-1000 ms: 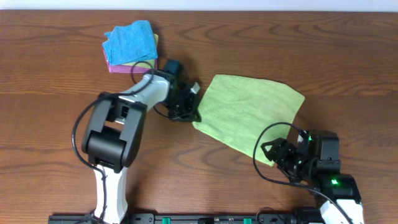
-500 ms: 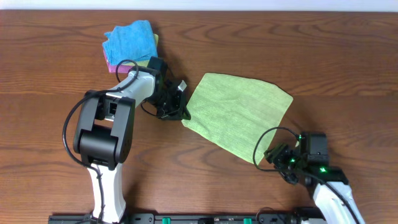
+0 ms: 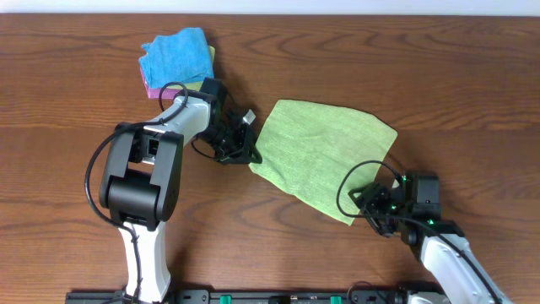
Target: Fold the cloth
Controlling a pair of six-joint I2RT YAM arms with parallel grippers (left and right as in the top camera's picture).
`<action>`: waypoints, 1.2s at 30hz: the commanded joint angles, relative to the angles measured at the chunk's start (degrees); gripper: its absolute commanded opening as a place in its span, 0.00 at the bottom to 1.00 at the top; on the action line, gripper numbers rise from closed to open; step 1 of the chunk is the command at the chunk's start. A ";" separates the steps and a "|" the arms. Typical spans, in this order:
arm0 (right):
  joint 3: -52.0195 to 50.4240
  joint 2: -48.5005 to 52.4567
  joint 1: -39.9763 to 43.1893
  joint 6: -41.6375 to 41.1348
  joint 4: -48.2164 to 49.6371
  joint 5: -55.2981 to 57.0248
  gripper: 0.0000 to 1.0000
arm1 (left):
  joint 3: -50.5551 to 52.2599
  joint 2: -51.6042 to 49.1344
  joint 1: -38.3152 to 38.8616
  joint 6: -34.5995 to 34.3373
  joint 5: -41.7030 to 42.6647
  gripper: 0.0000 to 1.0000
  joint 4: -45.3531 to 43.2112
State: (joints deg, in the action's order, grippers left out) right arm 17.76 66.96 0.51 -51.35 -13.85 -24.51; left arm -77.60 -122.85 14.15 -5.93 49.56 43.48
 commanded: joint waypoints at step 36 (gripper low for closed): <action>16.83 -2.40 -8.41 5.16 12.31 1.18 0.01 | -0.68 18.12 -6.95 -8.28 8.59 0.06 -7.45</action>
State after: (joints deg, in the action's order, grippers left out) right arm 30.46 64.82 -7.42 -47.48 -1.45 -25.52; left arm -77.60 -109.30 7.31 -9.02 56.84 37.89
